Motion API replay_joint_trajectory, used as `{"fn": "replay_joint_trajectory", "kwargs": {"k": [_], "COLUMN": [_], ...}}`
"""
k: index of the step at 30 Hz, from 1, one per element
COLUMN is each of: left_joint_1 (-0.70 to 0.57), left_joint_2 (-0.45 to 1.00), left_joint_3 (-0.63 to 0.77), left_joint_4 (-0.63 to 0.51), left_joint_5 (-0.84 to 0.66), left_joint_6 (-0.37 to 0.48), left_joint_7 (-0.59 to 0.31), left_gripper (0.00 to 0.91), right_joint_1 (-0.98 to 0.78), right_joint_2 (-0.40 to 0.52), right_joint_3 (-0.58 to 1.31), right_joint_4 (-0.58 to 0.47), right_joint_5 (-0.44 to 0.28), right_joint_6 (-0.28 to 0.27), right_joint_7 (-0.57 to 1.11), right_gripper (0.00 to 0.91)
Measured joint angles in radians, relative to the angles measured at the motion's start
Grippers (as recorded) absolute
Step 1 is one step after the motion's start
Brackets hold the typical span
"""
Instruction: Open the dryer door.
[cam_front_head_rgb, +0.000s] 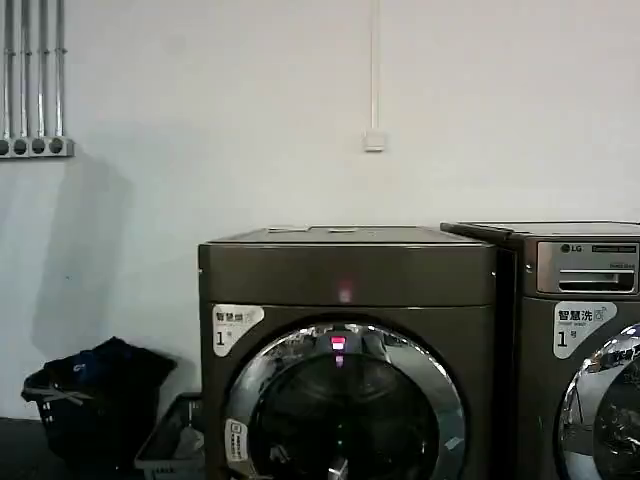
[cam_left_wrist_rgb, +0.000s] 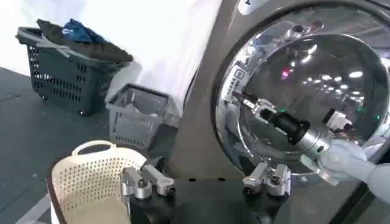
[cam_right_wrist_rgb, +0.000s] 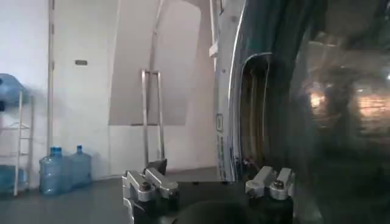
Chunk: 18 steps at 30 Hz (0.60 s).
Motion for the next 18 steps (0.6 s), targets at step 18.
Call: {"fn": "replay_joint_trajectory", "kwargs": {"k": [18], "left_joint_1": [-0.008], "left_joint_2": [0.052], "left_joint_3": [0.001], "left_joint_4": [-0.007], "left_joint_5": [0.041], "left_joint_6": [-0.016], "left_joint_7": [0.063], "left_gripper": [0.907], "right_joint_1": [0.019], "right_joint_2": [-0.12], "right_joint_3": [-0.108], "right_joint_4": [0.127], "right_joint_5": [0.113], "right_joint_6": [-0.03], "right_joint_7": [-0.139], "right_gripper": [0.907]}}
